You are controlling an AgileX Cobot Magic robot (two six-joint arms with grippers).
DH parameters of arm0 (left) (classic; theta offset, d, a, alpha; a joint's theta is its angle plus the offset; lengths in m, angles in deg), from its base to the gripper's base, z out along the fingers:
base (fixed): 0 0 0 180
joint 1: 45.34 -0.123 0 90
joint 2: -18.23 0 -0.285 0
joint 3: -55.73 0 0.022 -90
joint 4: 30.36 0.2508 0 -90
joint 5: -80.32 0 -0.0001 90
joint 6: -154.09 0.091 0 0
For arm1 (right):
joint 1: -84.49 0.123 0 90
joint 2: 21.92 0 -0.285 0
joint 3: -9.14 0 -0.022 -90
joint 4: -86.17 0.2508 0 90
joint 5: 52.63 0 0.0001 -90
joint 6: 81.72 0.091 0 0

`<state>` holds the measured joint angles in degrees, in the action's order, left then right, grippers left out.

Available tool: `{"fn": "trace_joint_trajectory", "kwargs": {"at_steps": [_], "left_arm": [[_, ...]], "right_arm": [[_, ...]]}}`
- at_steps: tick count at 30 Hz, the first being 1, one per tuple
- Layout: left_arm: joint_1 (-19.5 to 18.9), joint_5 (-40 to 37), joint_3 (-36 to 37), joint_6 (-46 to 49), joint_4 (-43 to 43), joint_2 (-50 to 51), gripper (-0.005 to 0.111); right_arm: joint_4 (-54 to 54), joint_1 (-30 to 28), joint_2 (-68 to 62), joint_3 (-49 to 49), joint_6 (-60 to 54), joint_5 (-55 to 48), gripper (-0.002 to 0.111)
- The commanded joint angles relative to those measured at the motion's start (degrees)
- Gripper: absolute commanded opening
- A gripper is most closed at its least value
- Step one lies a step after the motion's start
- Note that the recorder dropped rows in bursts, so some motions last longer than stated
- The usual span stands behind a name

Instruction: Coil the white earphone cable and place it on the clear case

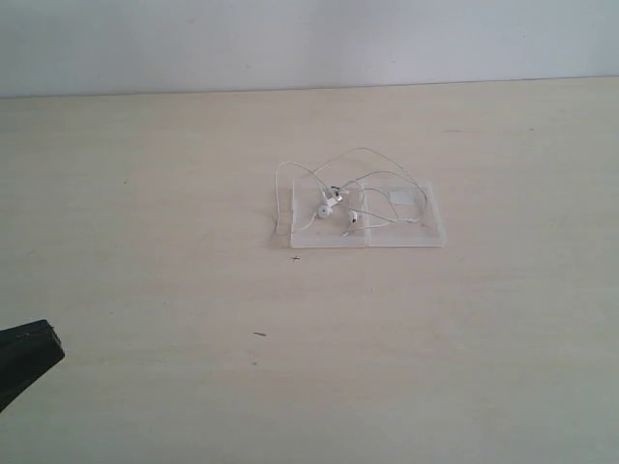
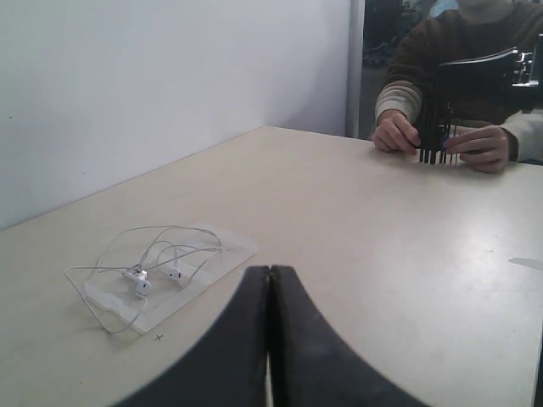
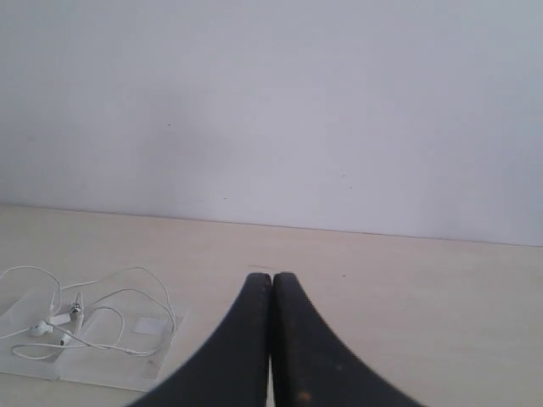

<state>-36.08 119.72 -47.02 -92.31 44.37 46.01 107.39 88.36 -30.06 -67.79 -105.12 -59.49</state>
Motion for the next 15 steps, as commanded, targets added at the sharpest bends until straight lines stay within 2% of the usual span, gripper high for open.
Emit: {"fn": "trace_joint_trajectory", "kwargs": {"at_steps": [1, 5, 10, 15], "left_arm": [[-0.18, -0.16, -0.03, 0.0, -0.3, -0.33, 0.0], [-0.35, -9.05, -0.03, -1.81, -0.8, -3.56, 0.0], [-2.49, -26.22, -0.03, -12.47, -2.46, -12.7, 0.0], [-2.99, -32.85, -0.03, -12.49, -0.68, -19.99, 0.0]], "right_arm": [[-0.08, -0.31, 0.36, -0.28, -0.28, -0.35, 0.0], [-0.08, -0.31, 0.36, -0.28, -0.28, -0.35, 0.0], [-0.08, -0.2, 0.36, -0.28, -0.28, -0.1, 0.0], [-0.08, -0.2, 0.36, -0.28, -0.28, -0.22, 0.0]]}}
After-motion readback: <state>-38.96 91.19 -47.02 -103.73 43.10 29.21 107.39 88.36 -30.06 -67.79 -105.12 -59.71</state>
